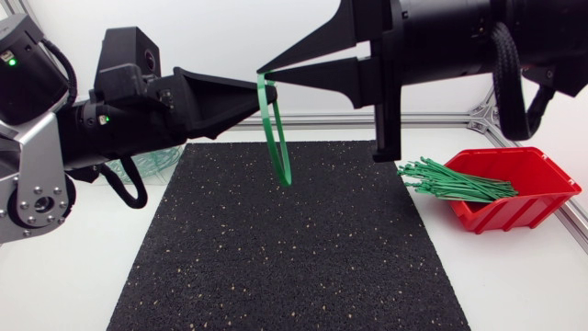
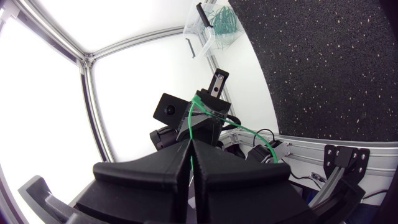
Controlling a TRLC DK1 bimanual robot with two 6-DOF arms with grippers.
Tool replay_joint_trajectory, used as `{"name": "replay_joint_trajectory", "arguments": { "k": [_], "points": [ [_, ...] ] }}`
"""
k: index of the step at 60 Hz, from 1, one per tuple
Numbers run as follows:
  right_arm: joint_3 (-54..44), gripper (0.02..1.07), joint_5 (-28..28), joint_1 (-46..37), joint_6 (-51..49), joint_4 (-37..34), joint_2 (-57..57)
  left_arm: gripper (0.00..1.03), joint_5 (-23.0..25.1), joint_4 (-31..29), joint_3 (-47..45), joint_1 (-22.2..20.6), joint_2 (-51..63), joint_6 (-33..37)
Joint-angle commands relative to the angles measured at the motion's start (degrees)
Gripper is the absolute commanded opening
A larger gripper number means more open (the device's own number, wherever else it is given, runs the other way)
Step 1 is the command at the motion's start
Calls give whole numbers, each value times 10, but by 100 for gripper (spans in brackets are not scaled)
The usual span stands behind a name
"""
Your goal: Take a green cable tie from the red box, thread the tail through the head to close it, then place it in the transparent bin on the left.
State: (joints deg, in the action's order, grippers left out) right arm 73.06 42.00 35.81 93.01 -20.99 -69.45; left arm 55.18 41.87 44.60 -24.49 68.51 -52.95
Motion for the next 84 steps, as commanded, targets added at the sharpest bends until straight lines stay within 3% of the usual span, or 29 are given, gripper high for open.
{"name": "replay_joint_trajectory", "arguments": {
  "k": [1, 51, 57, 77, 84],
  "points": [
    [-13, 8, -3, -9, 23, 3, -12, 3, 7, 11, -7, -6, -15, -8],
    [1, 8, -4, -36, 27, 12, -40, 3, 6, 11, -7, -2, -22, -8],
    [0, 17, 20, -40, 22, 10, -40, 3, 6, 10, -8, 0, -22, -8],
    [-3, 31, 59, -41, 22, 6, -25, 3, 6, 8, -8, 1, -22, -8],
    [-4, 31, 62, -44, 22, 4, -16, 3, 6, 8, -8, 3, -22, -8]
  ]
}}
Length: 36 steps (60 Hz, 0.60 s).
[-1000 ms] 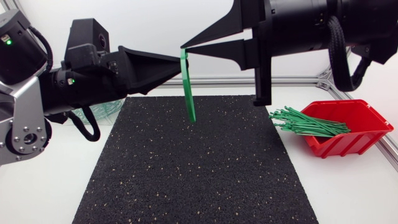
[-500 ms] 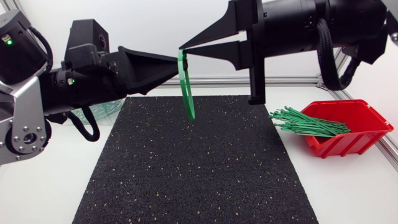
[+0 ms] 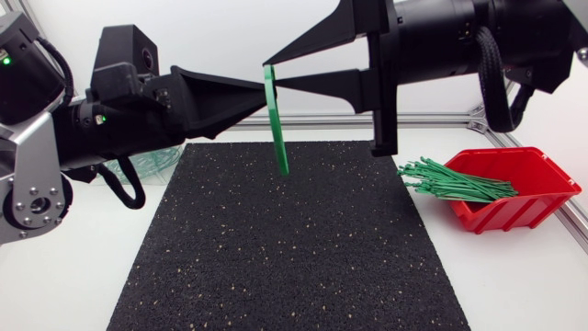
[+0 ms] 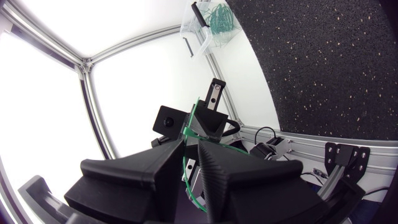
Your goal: Take a green cable tie from the red box, thread the tail through the head to close it, then place it in the transparent bin on the left.
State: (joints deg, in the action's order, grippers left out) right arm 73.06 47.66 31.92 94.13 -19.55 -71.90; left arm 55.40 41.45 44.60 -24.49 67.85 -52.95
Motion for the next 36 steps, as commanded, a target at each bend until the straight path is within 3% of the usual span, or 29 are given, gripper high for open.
{"name": "replay_joint_trajectory", "arguments": {
  "k": [1, 19, 36],
  "points": [
    [-4, 31, 6, -5, 11, -10, 11, 3, 4, 12, -8, 3, -16, -8],
    [-5, 31, 21, -34, 13, -15, 27, 3, 4, 11, -7, 5, -14, -7],
    [2, 31, 17, -33, 14, 0, -24, 3, 4, 11, -6, 4, -14, -7]
  ]
}}
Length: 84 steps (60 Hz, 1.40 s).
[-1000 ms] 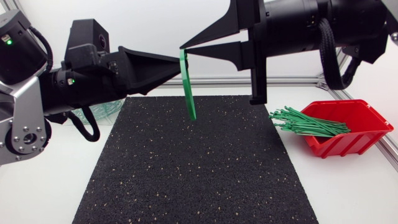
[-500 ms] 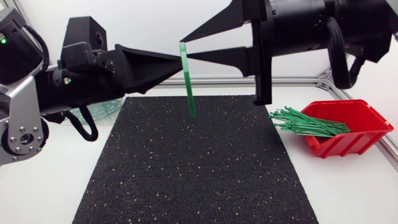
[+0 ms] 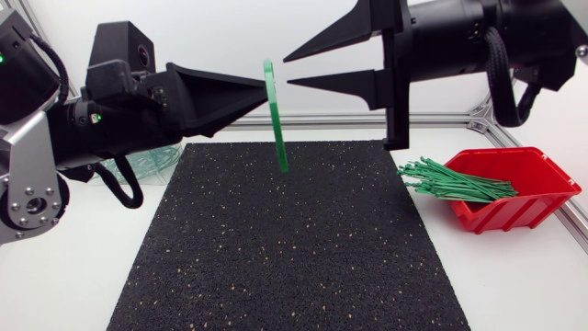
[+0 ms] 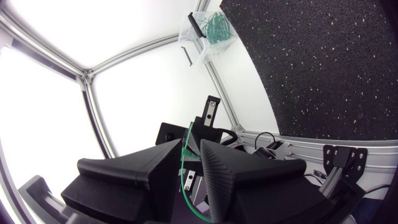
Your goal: Take a green cable tie from the red box, thread the tail through the head to close it, then place it in the transparent bin on the left.
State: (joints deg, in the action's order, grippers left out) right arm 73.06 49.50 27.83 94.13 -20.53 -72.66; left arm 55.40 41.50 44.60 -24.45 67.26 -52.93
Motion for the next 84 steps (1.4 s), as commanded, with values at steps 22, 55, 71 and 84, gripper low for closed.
{"name": "replay_joint_trajectory", "arguments": {
  "k": [22, 55, 71, 84],
  "points": [
    [29, 31, -10, 22, 18, 23, -27, 3, 4, 10, -7, 3, -12, -7],
    [31, 11, -31, 33, 18, 27, -27, 3, 4, 10, -8, 4, -13, -6],
    [31, 8, -39, 33, 12, 25, -28, 3, 4, 10, -8, 4, -14, -6],
    [31, 8, -40, 28, 9, 26, -40, 3, 5, 11, -7, 3, -14, -6]
  ]
}}
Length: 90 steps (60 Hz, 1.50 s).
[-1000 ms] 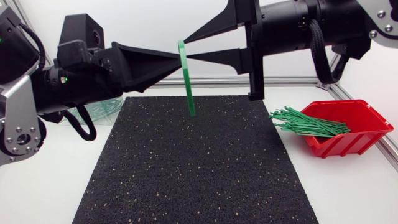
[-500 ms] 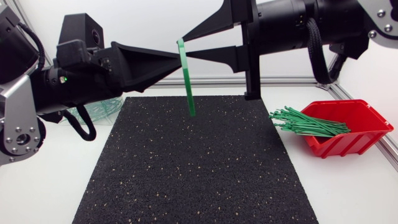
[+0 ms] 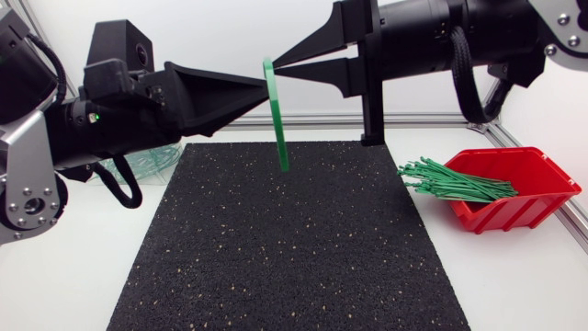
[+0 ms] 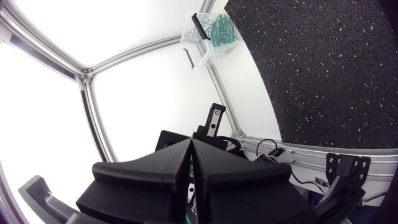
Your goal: Take a green cable tie from the red box, thread the tail through the head to close it, then place it in the transparent bin on the left.
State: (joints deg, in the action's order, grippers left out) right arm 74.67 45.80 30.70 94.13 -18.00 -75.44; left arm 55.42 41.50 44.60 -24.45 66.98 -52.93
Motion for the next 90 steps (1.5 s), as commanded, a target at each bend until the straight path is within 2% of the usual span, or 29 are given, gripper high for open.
{"name": "replay_joint_trajectory", "arguments": {
  "k": [1, 38, 61, 74, 82, 90],
  "points": [
    [15, 8, -3, 1, 7, 0, -16, 3, 5, 11, -7, 3, -12, -6],
    [21, 8, -34, -3, -17, -5, -84, 3, 7, 12, -10, 5, -15, -6],
    [19, 8, -55, 0, -32, -26, -78, 3, 17, 13, -7, -2, -14, -6],
    [14, 8, -63, 5, -43, -15, -50, 3, 15, 11, -8, 5, -13, -6],
    [19, 24, -43, 4, -54, -5, -44, 3, 16, 10, -7, 14, -10, -6],
    [34, 27, -44, -6, -79, -23, -38, 3, 18, 6, -5, 22, -2, -4]
  ]
}}
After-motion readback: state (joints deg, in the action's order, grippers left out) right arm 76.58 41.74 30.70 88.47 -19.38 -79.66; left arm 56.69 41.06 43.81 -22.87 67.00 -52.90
